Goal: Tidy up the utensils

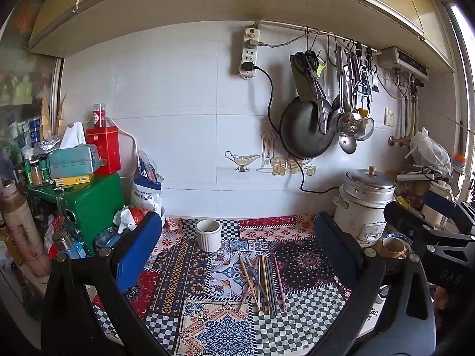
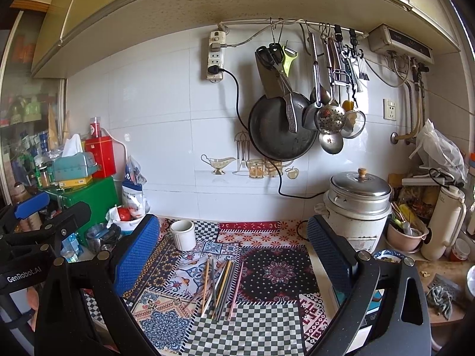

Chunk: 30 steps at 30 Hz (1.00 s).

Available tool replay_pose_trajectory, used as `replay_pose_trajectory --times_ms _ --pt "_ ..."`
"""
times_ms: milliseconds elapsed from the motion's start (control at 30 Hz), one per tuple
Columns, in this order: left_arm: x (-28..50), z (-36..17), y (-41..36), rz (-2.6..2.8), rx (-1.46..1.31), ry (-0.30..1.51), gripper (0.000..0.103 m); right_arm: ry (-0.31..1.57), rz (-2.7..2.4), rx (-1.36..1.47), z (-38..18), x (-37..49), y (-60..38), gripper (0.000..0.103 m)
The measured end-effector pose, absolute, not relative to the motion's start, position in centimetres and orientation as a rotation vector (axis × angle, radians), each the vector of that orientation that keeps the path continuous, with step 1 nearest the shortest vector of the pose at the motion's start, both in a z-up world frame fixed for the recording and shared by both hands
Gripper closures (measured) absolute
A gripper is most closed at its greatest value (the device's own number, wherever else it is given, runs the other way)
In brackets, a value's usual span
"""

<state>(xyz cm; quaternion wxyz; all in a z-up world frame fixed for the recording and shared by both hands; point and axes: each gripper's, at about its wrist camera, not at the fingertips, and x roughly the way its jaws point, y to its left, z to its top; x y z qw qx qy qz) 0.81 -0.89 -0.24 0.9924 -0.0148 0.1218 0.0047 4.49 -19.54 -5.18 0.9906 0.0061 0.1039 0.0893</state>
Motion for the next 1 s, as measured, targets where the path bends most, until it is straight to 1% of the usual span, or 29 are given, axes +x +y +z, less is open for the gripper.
replay_pose_trajectory --times_ms 1000 --pt "2.3 0.0 -1.1 0.0 -0.025 0.246 0.0 0.217 0.182 -0.011 -5.2 5.7 -19.0 0.004"
